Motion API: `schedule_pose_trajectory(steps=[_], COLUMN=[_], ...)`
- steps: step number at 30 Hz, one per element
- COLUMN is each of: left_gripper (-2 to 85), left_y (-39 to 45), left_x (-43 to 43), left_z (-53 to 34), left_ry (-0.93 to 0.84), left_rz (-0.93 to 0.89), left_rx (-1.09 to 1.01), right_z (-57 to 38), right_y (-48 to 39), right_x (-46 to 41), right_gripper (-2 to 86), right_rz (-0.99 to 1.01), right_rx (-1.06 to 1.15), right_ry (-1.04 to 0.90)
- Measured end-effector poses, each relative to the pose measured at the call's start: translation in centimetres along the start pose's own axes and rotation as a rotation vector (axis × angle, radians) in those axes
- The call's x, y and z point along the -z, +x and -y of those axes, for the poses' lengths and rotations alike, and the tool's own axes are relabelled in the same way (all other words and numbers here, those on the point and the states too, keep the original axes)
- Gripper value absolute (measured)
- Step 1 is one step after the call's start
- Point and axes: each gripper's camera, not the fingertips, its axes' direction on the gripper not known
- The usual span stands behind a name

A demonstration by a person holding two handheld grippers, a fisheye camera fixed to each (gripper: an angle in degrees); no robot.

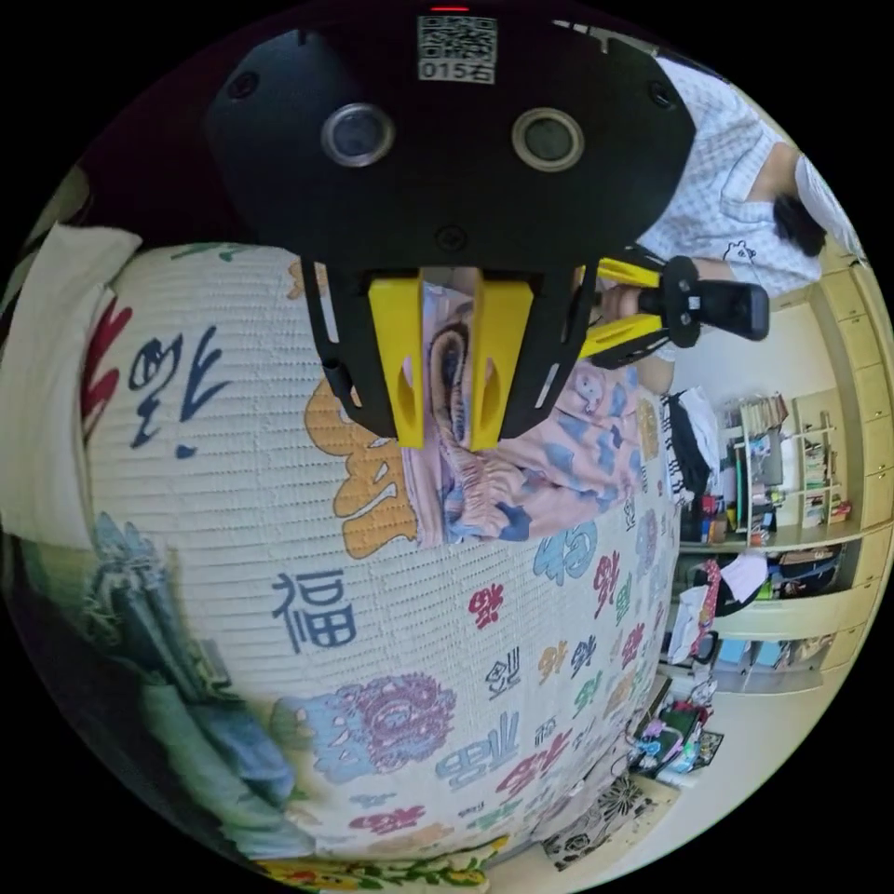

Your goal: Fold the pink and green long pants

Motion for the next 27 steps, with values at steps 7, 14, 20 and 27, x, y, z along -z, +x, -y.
schedule_pose_trajectory(steps=[7, 14, 20, 27], left_gripper=[14.9, 15.4, 14.7, 9.6], left_y=[-13.4, -30.8, -36.7, -40.2], left_x=[15.4, 21.0, 17.3, 13.5], left_z=[-8.7, -15.1, -12.0, -9.6], left_ry=[0.154, 0.239, 0.158, -0.057], left_rz=[0.036, 0.053, 0.036, 0.103], left_rx=[0.317, 0.748, 0.816, 0.81], right_z=[-11.6, -17.6, -19.7, -21.2], right_y=[-11.5, -26.9, -35.4, -36.3], right_x=[0.2, -11.8, -17.1, -21.0], right_gripper=[11.1, 12.8, 13.6, 10.7], right_rz=[0.088, 0.151, -0.282, -0.495], right_rx=[0.2, 0.427, 0.546, 0.546], right_ry=[0.183, -0.026, -0.084, -0.207])
